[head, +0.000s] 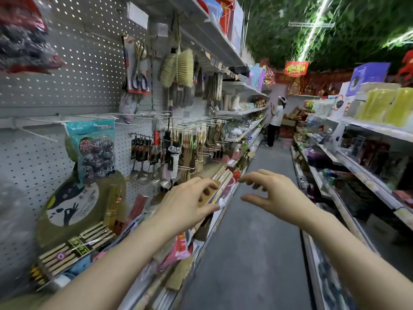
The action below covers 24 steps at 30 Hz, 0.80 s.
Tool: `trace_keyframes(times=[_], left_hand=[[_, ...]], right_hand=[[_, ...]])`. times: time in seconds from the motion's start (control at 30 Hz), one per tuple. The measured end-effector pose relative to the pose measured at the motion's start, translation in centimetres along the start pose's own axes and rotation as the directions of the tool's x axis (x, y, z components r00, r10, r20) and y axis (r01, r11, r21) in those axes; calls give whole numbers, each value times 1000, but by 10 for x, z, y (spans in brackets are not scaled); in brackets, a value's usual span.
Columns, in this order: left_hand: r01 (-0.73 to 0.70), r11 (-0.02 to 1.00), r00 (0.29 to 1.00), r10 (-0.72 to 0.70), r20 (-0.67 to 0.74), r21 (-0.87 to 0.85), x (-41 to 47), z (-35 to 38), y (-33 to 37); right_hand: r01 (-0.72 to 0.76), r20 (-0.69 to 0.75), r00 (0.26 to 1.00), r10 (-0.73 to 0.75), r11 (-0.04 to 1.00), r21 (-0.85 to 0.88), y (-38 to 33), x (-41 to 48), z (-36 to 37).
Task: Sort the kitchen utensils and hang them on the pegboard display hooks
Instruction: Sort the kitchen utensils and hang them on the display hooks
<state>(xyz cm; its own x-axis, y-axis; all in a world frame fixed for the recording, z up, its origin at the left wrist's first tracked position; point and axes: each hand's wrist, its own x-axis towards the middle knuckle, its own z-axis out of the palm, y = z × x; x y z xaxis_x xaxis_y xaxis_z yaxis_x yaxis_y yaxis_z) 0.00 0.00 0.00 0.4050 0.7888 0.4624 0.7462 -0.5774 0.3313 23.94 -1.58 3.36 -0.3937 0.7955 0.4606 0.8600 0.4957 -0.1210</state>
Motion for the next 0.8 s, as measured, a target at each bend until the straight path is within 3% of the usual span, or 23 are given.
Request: trace_keyframes(times=[0.23,0.8], left_hand=[[44,999,999,-44,-16,-7,59,44,-27],[152,988,988,-152,18,-13,292,191,-63]], right_hand=[[-20,-6,1000,20,999,40,64,42,37],[-68,62,996,56,977,204,317,164,109]])
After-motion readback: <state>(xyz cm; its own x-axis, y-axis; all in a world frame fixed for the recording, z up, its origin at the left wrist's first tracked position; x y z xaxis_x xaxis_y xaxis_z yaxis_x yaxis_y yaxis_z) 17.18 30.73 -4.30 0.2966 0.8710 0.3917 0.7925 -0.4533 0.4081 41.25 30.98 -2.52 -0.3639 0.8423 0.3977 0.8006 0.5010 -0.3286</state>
